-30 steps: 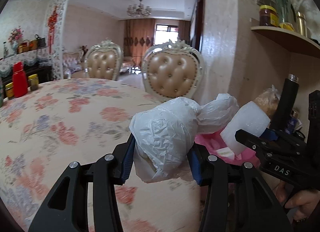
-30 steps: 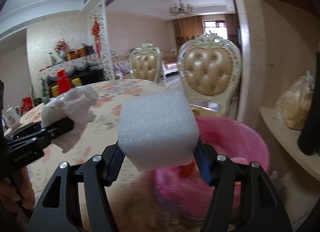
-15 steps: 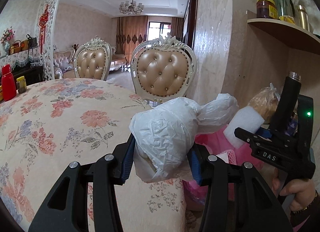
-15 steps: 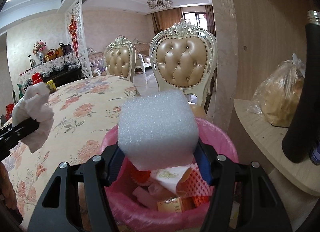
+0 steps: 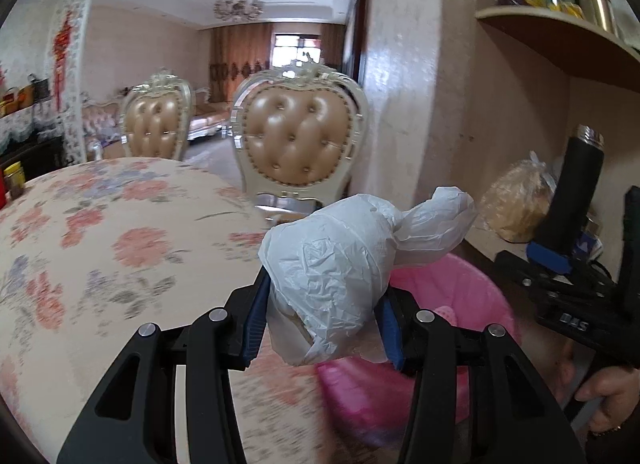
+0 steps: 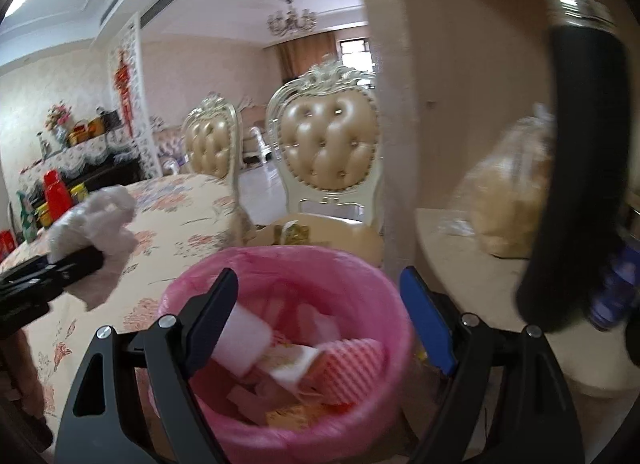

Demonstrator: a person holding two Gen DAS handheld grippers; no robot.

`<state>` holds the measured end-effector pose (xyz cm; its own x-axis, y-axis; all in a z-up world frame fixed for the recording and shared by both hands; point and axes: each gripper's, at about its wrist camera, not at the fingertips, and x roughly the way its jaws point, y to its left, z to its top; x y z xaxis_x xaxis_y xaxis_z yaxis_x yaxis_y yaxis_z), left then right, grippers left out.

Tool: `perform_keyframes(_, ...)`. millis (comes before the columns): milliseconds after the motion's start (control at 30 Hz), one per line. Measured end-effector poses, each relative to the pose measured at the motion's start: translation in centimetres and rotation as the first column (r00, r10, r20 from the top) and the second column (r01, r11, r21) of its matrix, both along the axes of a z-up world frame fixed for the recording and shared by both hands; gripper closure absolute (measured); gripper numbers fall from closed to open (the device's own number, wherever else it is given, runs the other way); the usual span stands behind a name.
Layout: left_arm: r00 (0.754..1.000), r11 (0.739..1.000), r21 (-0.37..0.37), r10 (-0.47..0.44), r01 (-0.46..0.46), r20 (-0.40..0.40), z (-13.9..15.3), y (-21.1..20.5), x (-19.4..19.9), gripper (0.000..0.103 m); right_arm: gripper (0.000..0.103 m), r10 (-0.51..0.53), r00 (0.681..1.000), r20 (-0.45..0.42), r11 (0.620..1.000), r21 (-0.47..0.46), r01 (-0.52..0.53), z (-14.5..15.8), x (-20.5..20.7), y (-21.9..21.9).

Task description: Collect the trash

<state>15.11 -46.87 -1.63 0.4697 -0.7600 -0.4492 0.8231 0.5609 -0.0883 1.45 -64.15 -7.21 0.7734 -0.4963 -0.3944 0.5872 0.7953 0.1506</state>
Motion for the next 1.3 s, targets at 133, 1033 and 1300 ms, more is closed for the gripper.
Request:
perform_keyframes(133, 0.998, 0.998, 0.015, -0.065, 0.066, -0.018, -1.0, -3.5, -0.7, 0.055, 0.023, -0.039, 0.999, 0.001, 0.999, 0.004, 0.039, -0.1, -2.5, 0.0)
perform_keyframes(1033, 0.966, 0.971, -0.049, 0.237, -0.233, 0.104, 3.3, 13.8, 0.7, 0.009, 0.022, 0.137, 0.989, 0.060, 0.990, -0.040, -0.135, 2.6, 0.2, 8.6)
perform_keyframes(1300, 0.910, 0.917, -0.042, 0.398, -0.396, 0.117, 2.6, 22.9, 1.1, 0.008, 0.015, 0.315, 0.948, 0.050, 0.948, -0.060, -0.312, 3.5, 5.4, 16.5)
